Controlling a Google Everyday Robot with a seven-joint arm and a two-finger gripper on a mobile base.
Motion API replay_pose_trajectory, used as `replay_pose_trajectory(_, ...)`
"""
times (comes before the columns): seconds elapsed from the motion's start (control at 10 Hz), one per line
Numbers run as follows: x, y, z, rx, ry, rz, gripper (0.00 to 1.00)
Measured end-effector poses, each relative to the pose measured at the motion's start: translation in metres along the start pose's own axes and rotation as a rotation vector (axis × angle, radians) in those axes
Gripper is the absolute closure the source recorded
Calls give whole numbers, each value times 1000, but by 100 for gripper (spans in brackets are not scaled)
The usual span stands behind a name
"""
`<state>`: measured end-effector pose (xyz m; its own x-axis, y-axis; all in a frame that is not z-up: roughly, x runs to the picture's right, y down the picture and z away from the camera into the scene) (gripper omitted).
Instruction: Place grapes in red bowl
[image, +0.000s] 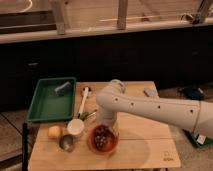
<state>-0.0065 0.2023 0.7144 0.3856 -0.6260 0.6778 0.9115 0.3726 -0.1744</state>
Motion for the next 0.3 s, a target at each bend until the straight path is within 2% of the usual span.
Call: replay_pose_trajectory(0.3, 0, 0, 0, 0, 0, -1, 20)
